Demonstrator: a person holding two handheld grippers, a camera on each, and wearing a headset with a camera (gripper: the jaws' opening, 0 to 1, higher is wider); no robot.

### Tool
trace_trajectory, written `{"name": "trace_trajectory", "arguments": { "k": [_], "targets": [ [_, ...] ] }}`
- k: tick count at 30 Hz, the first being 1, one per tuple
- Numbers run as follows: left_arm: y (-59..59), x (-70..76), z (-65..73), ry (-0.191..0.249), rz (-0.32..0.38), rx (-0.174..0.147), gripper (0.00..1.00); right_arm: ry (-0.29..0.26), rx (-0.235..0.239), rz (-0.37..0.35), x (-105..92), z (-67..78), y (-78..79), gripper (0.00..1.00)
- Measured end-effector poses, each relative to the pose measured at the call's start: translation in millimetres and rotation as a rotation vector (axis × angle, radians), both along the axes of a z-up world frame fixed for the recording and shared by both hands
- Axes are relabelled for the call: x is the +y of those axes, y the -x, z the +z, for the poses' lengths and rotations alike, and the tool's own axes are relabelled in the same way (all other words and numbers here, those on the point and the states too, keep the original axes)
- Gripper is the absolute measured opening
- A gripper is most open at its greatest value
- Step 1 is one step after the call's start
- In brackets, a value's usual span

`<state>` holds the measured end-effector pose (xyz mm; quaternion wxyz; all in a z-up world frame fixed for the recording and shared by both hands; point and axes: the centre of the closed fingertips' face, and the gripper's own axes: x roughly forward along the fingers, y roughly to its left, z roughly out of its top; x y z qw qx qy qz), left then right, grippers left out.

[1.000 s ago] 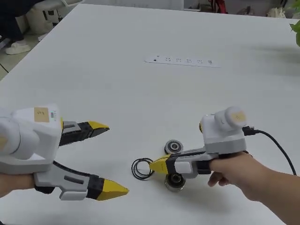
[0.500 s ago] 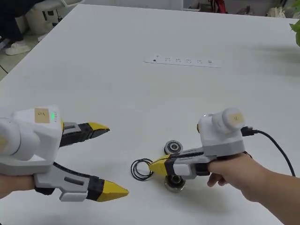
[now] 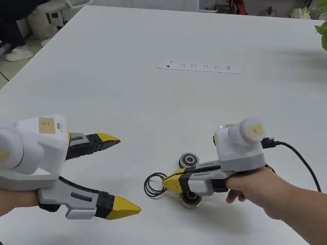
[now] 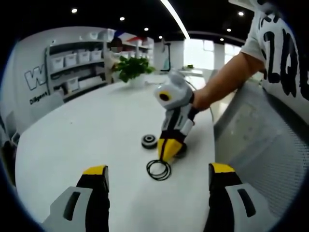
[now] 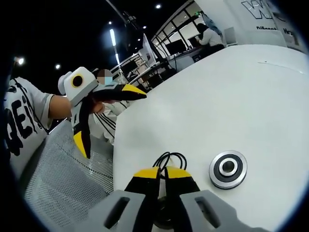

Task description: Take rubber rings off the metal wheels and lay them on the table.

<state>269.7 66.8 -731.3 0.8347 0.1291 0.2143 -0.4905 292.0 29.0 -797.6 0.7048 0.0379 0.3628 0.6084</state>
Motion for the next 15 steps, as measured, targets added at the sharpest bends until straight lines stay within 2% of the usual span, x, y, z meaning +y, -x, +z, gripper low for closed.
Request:
{"name": "trace_trajectory", "arguments": {
  "k": [15],
  "targets": [
    [-0.9,0.7,0.3,0.001,0.003,0.0,0.86,0.027,-0.043,0.033,3.8,-2.9,3.3,0.11]
  ]
}}
